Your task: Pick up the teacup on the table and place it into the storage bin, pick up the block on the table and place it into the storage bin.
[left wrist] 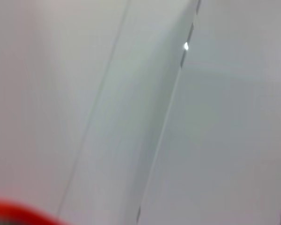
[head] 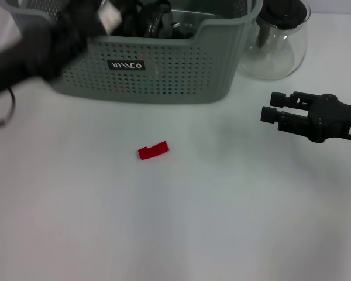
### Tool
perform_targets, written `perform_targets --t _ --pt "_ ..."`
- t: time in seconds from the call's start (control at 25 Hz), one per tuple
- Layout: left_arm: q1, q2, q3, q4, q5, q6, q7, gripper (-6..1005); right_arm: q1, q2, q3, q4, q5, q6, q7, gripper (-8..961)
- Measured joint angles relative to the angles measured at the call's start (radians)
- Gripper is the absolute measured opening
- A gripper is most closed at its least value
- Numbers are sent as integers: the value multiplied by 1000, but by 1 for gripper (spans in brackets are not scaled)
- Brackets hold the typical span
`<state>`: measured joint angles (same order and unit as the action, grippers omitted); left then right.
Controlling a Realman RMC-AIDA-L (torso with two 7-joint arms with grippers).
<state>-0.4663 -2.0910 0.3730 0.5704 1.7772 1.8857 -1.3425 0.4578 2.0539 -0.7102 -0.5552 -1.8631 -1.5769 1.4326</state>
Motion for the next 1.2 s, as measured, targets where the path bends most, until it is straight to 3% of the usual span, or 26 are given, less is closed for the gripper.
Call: perform_targets --t 0.12,0.24,0.32,0.44,0.6,0.8,1.0,1.12,1.2 --pt "-84 30 -22 60 -35 -56 -114 177 2 1 0 0 -1 0 -2 583" --pt "-145 56 9 96 -21 -171 -215 180 2 2 0 0 -1 0 -3 583" --pt "-198 88 90 111 15 -290 -310 182 2 3 0 0 0 -3 -3 583" --pt "-242 102 197 121 66 -438 -419 186 1 3 0 0 0 -4 -3 583" --pt "-251 78 315 183 131 -611 -578 190 3 4 0 0 1 -1 -3 583" --pt "-218 29 346 284 135 -642 -610 196 3 4 0 0 1 0 -4 583" --pt "-141 15 301 324 -5 -512 -544 412 1 3 0 0 1 0 -5 583" --pt "-47 10 267 264 -120 -310 -317 534 -2 3 0 0 2 -1 -5 583" --pt "5 5 262 219 -127 -250 -191 615 -2 3 0 0 3 -2 -5 583"
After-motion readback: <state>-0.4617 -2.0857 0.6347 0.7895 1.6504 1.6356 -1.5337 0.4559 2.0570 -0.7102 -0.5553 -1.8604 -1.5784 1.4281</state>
